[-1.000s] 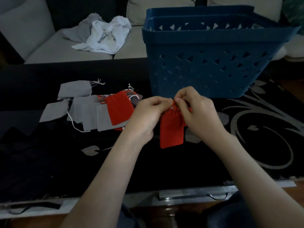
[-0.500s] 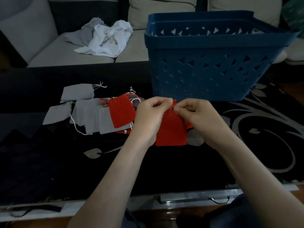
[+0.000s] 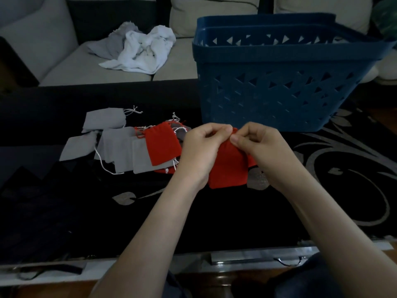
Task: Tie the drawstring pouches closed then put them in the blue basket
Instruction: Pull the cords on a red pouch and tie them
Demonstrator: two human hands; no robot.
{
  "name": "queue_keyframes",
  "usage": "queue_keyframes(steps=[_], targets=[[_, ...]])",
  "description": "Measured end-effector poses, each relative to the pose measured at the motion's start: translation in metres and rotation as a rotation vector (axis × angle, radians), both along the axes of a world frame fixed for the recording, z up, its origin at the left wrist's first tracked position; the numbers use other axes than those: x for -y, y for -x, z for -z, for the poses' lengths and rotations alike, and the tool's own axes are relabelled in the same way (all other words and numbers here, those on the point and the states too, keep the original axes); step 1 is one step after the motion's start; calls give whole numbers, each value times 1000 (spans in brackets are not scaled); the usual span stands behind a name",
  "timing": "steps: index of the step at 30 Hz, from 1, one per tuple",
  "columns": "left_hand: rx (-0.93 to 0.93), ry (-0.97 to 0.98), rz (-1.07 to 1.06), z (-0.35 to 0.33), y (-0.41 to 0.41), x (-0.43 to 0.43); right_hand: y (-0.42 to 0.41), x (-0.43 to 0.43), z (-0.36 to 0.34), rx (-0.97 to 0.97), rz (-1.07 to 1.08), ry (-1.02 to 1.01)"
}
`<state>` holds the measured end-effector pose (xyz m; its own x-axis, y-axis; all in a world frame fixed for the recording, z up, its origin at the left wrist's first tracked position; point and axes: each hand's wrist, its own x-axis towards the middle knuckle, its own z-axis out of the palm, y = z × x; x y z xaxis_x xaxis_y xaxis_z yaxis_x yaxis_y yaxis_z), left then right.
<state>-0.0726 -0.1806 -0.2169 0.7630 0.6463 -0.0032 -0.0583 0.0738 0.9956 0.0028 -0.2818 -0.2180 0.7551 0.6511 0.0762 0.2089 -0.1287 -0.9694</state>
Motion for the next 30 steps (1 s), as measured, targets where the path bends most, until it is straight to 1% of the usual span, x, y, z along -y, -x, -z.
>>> queue_keyframes(steps=[2,4,5,7,9,11,14,19,21,22,24,25,27,28,29,30], targets=[[35,147,76,-4,1,-2,-1,1,-2,-36,-42,-44],[92,286,168,-8,2,-3,-2,3,-4,-156,-121,-104],[115,322,209,-9,3,-4,-3,4,-6,-225,-163,-124],[145,333,293,-11,4,-6,-4,6,-9,-324,-228,-142],[137,259,379,-10,6,-10,-6,9,-10,-355,-253,-139],[116,151,421,-9,8,-15,-6,11,-10,-357,-250,-124],[91,17,401,-8,9,-18,-9,17,-10,-358,-236,-85],[-2,-314,326,-8,10,-19,-11,20,-9,-290,-235,-35],[-45,-416,296,-6,10,-20,-13,19,-7,-236,-220,6],[-59,-435,287,-5,10,-20,-14,19,-7,-200,-205,35],[-77,-391,269,-4,10,-18,-14,19,-6,-103,-168,93],[-90,-345,256,-3,10,-16,-14,18,-5,-17,-145,128],[-123,-284,236,-2,9,-15,-14,17,-3,240,-96,221],[-139,-284,232,0,9,-16,-12,15,-2,366,-80,259],[-154,-302,229,2,8,-17,-10,13,-1,453,-67,271],[-170,-336,223,3,8,-18,-8,12,0,494,-55,269]])
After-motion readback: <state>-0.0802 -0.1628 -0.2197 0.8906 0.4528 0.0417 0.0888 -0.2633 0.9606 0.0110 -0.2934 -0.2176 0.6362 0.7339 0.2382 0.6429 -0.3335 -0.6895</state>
